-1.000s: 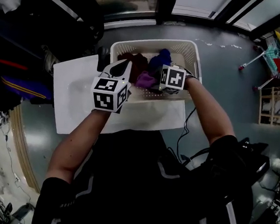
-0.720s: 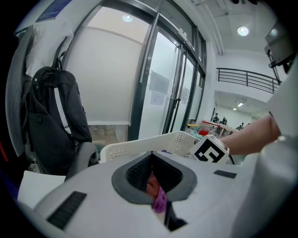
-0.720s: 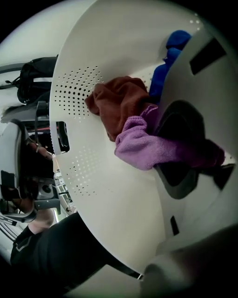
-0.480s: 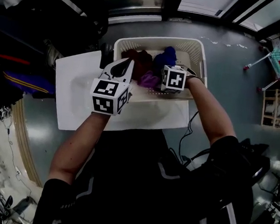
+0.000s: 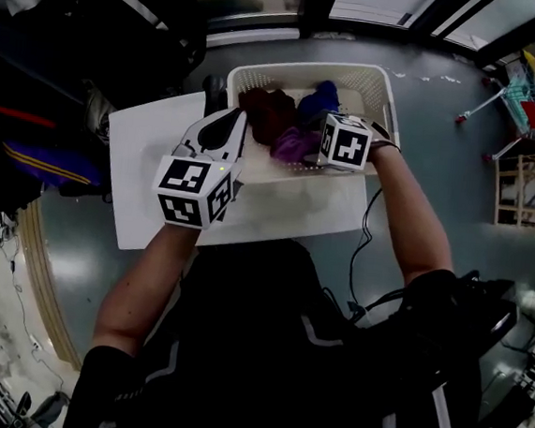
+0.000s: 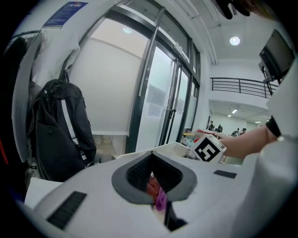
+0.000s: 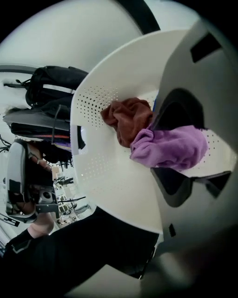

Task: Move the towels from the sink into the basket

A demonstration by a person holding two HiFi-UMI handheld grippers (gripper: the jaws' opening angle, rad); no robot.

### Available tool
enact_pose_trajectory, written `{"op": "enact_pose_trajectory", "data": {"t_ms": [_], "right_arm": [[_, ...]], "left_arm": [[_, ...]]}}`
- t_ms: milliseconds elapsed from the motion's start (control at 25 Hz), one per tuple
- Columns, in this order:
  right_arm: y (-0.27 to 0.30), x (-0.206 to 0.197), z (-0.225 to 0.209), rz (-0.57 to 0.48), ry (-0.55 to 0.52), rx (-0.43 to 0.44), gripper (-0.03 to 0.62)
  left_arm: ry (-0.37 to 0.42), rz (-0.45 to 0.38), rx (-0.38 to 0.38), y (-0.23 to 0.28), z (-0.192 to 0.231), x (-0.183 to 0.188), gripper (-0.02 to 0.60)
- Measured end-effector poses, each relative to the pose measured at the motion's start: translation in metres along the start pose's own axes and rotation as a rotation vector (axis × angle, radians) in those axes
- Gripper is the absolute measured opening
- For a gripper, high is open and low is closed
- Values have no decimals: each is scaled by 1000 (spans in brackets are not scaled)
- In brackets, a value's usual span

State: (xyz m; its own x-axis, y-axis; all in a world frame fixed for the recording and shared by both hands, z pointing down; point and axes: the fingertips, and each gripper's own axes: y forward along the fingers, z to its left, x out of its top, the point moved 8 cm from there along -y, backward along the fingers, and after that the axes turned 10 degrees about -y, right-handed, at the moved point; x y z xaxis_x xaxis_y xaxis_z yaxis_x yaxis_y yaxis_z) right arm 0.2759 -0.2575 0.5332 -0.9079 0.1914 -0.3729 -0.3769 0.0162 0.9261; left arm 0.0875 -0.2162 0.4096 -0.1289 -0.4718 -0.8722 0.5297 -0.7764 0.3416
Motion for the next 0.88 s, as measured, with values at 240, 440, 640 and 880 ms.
{"op": "enact_pose_trajectory", "data": {"t_ms": [240, 440, 640, 880], "right_arm": [[-55, 53, 4, -49, 55, -201, 236], [-83, 110, 21, -173, 138, -421, 159], [-108, 164, 41, -371, 337, -730, 110], [-126, 211, 74, -625, 568, -957, 37]], "left_arm": [[48, -43, -36, -47, 11, 19, 8], [61, -102, -44, -95, 32, 30, 8], [48, -165, -9, -145, 71, 41, 8], [50, -266, 98, -210, 103, 42, 8]]}}
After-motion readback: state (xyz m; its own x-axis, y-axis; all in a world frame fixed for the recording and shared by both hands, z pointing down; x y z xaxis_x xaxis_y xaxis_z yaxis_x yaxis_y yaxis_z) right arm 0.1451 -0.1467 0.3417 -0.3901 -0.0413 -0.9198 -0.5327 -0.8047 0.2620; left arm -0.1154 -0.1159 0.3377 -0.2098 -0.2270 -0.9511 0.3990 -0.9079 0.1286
